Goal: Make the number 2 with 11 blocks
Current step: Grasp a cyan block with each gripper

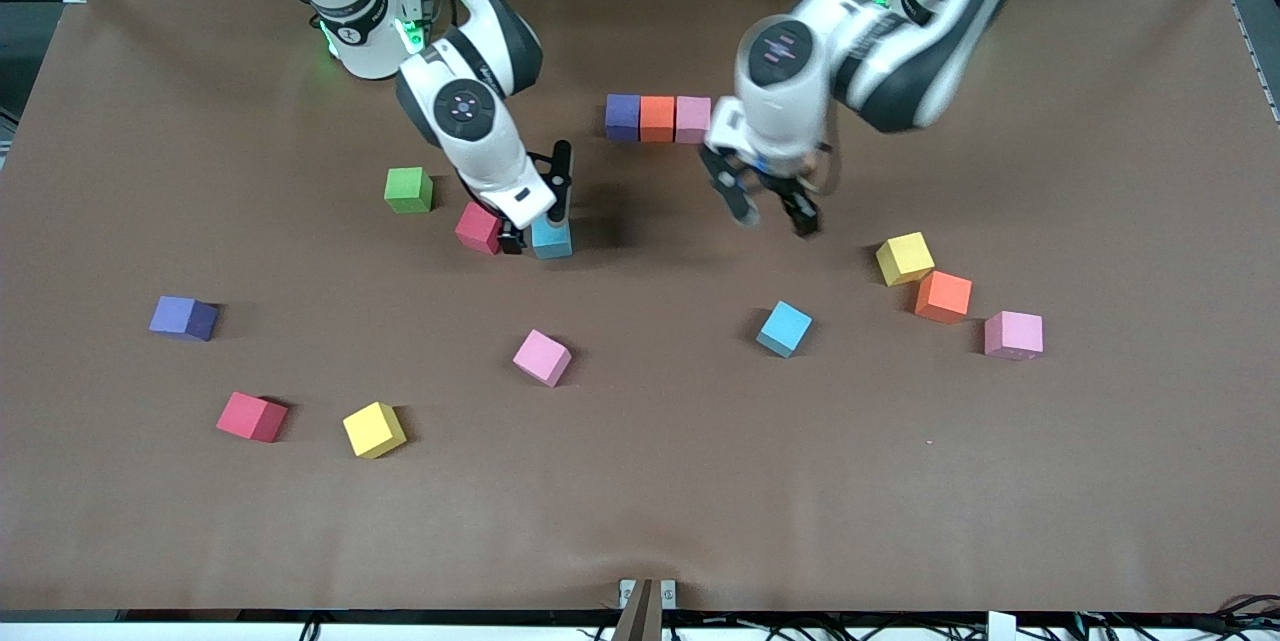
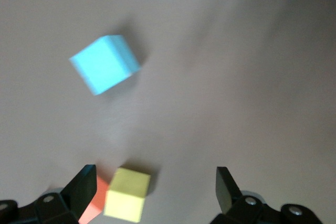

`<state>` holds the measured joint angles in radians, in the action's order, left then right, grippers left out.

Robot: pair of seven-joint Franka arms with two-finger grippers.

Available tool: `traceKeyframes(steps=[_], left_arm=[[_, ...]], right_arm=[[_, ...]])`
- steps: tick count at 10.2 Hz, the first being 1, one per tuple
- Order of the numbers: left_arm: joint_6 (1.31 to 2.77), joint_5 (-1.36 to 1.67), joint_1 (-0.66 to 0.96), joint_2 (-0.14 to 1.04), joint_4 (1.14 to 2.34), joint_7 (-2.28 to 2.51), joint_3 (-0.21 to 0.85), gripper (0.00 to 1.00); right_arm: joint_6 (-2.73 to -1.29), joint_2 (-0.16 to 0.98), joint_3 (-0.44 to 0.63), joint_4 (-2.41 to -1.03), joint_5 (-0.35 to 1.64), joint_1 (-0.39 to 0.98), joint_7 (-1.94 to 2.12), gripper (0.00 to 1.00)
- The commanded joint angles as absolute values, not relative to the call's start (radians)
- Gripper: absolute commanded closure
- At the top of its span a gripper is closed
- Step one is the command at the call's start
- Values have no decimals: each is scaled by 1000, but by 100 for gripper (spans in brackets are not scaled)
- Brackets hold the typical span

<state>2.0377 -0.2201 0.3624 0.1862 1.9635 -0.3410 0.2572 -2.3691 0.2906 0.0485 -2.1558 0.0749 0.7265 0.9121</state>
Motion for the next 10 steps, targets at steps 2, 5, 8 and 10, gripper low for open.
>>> traceKeyframes(steps=[2,5,8,10], left_arm=[[2017,-161,362,290,1804,-263,175,0],[2068,-83,393,409,1702,-62,129,0],[2158,-87,400,504,1680,-29,129,0],[2161,-97,402,541,1681,-23,127,0]], right_arm=[[-2367,379,57,-2077,69,764,926,0],[-2365,393,63,-2079,67,765,969,0],[-2359,394,63,-2079,66,765,988,0],[-2356,394,63,-2080,66,765,994,0]])
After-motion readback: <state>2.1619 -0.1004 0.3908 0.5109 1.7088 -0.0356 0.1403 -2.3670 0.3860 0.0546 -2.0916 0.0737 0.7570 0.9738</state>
